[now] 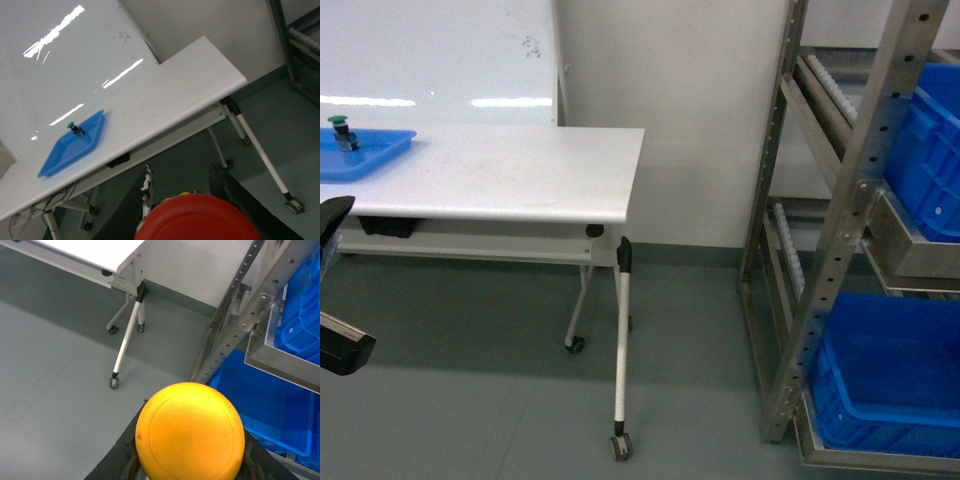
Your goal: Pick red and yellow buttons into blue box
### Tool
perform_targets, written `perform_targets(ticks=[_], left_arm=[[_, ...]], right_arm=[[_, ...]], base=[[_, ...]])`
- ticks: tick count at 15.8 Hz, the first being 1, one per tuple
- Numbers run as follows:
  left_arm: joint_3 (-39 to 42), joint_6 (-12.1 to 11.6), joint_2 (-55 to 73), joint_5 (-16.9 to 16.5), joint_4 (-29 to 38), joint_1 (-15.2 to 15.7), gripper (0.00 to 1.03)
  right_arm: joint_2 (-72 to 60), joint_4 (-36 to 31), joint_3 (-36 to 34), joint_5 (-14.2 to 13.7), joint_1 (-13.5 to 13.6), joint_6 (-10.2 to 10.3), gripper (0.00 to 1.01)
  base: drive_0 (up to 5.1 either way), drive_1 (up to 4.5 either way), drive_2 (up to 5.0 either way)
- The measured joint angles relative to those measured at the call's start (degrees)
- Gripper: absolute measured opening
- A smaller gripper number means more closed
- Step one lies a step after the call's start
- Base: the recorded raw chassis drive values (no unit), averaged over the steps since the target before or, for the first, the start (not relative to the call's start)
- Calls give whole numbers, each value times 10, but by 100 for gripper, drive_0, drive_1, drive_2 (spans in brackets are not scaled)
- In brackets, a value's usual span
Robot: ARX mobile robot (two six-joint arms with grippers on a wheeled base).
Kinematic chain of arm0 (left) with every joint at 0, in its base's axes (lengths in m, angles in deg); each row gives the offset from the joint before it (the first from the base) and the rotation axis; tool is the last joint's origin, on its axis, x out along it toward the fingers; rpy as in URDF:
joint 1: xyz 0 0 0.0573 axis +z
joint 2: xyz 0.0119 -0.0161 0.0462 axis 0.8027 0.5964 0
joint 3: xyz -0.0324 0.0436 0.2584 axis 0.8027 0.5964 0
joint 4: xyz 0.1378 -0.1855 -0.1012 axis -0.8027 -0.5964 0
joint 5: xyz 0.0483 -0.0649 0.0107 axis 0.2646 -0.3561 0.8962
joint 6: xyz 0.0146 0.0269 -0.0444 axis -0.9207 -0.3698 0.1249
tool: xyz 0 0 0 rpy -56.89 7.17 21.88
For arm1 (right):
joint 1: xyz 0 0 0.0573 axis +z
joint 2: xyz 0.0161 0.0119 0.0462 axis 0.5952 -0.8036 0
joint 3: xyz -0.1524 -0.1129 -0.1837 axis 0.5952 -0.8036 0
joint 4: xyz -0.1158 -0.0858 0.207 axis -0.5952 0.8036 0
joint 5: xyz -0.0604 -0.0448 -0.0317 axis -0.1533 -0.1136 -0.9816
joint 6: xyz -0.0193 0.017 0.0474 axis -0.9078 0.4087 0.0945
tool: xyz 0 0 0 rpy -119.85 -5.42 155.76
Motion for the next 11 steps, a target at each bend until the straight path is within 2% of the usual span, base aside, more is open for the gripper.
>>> perform_targets(ticks=[11], left_arm=[[0, 0, 0, 0, 2, 0, 29]], right_arm=[[0, 0, 0, 0, 0, 0, 30]], base=[[457, -226, -210]])
